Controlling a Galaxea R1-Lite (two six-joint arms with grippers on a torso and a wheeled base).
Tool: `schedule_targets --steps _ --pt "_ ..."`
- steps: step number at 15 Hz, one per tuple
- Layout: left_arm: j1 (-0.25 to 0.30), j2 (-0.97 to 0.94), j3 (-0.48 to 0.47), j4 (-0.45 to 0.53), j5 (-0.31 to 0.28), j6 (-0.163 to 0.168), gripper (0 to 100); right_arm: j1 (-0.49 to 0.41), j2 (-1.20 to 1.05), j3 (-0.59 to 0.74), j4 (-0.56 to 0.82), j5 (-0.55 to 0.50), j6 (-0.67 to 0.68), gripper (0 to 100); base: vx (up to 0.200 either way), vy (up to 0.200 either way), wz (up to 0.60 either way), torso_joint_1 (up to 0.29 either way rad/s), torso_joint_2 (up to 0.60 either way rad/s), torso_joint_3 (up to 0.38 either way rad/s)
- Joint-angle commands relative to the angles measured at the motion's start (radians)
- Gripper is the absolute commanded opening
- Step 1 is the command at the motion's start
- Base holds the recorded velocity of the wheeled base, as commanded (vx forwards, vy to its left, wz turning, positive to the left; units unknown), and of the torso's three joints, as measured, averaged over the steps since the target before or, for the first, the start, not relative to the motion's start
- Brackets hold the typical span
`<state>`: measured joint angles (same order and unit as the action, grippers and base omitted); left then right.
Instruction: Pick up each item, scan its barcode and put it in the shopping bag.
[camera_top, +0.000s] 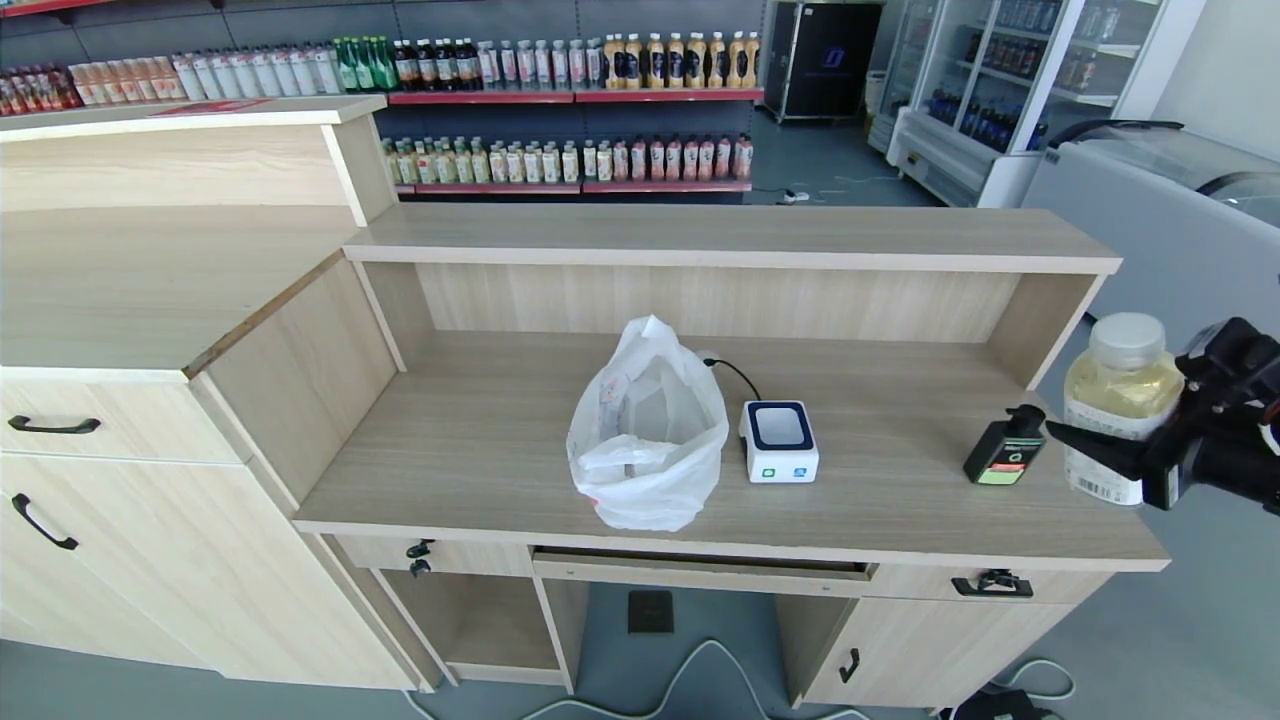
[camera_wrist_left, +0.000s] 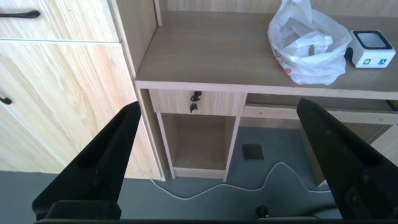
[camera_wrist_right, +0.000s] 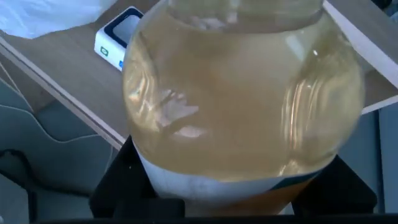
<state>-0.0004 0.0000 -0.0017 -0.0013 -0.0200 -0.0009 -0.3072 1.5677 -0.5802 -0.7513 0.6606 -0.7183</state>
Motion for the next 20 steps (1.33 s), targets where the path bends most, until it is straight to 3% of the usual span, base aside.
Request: schedule_targets --steps 1,5,7,13,17,20 --pt "0.0 0.002 0.0 0.0 0.0 -0.001 100 -0.055 0.032 0.008 -0.039 0.001 -0.052 0 0.0 0.0 0.0 0.0 0.0 0.0" --pt "0.0 0.002 0.0 0.0 0.0 -0.001 100 -0.122 0.031 0.011 -0.083 0.004 -0.28 0 0.0 0.0 0.0 0.0 0.0 0.0" --pt "0.0 0.002 0.0 0.0 0.0 0.001 100 -0.136 0.029 0.013 -0.085 0.008 -0.302 0 0.0 0.0 0.3 -0.001 0.0 0.001" --pt "0.0 0.0 0.0 0.0 0.0 -0.001 100 -0.133 0.123 -0.027 -0.273 0.007 -0.306 0 0.0 0.0 0.6 0.004 0.0 0.002" --pt "0.0 0.002 0.0 0.0 0.0 0.001 100 -0.121 0.265 -0.11 -0.319 0.043 -0.296 0 0.0 0.0 0.0 0.0 0.0 0.0" --pt "0.0 0.0 0.0 0.0 0.0 -0.001 100 -0.118 0.39 -0.187 -0.438 0.111 -0.207 0 0.0 0.0 0.0 0.0 0.0 0.0"
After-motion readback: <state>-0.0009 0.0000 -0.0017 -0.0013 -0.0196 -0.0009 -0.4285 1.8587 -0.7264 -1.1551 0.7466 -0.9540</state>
